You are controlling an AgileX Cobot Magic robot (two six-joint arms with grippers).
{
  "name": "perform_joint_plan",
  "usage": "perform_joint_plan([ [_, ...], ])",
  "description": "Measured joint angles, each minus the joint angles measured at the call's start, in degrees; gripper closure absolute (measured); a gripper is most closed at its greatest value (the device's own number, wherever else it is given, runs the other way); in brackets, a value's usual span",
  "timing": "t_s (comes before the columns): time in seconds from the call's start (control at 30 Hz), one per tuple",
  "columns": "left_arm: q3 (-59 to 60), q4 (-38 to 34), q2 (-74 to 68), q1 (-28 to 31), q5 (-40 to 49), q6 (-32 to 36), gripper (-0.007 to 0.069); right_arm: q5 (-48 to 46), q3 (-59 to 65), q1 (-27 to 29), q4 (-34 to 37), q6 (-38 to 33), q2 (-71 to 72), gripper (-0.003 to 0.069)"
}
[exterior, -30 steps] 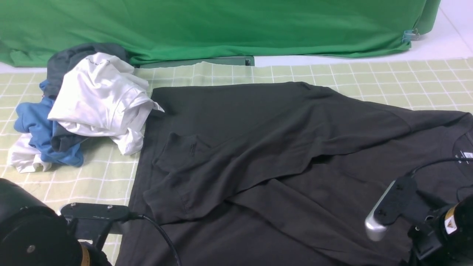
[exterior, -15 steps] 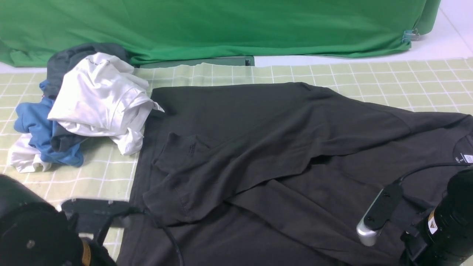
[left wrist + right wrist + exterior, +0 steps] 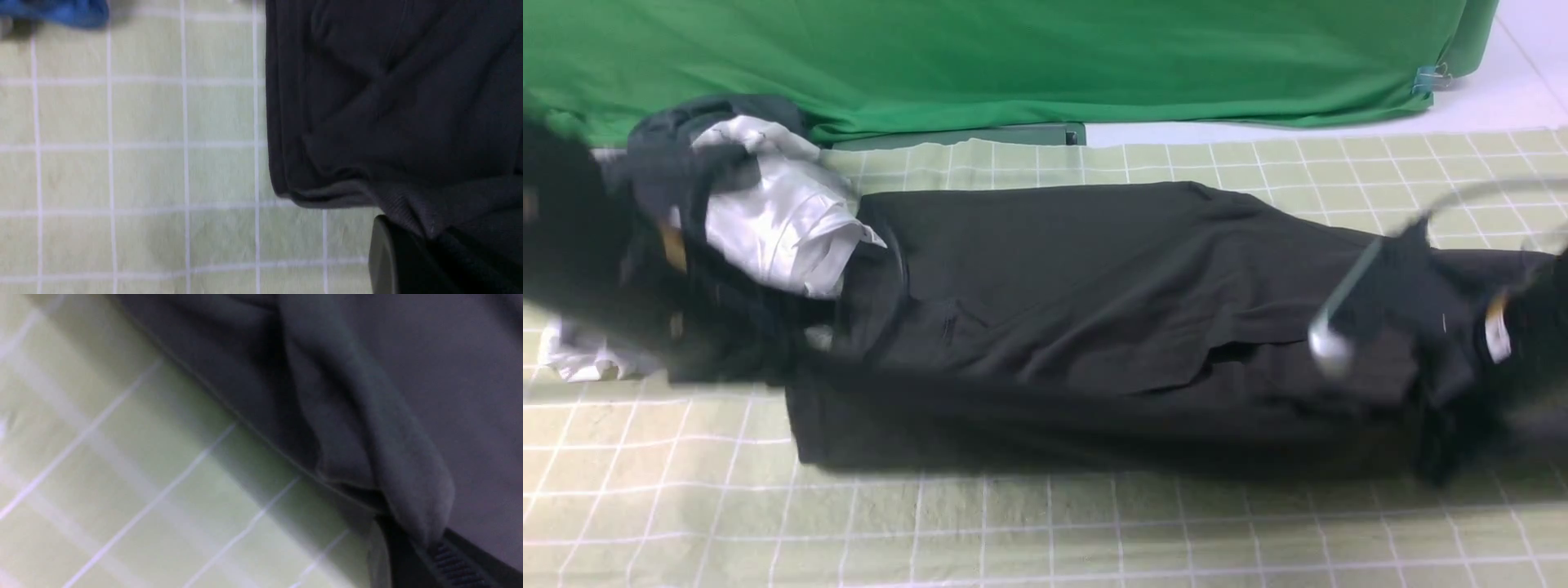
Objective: Fold a long-sleeved shirt over a green coffee tablecloth.
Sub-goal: 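Fold the black garment in half by bringing its near edge over to the far edge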
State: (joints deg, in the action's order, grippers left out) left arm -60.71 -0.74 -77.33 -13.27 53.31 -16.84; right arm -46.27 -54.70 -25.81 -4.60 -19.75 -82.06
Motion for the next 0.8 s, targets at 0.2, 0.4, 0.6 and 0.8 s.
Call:
perform_joint_plan([
  [0.2,-11.4,-2.4,-10.4,4.0,0.0,3.5,0.0606,-0.2,-11.7,5.2,0.3,-3.9,-7.5,0.0631],
  [0.4,-26.9,-2.8,-25.0,7.6,0.1,4.0,0.0606,-2.0,-29.7,8.1,1.0,-6.2,-20.8,0.0631],
  [0.6,-38.6,-2.6,-36.6,8.8,1.0,4.0,0.0606,-4.3,-44.3,9.0,1.1,-7.8,-32.9,0.0631],
  [0.8,-48.0,-2.5,-46.8,9.4,1.2,4.0,0.0606,-5.1,-55.7,9.5,1.0,-7.8,-44.3,0.0632],
])
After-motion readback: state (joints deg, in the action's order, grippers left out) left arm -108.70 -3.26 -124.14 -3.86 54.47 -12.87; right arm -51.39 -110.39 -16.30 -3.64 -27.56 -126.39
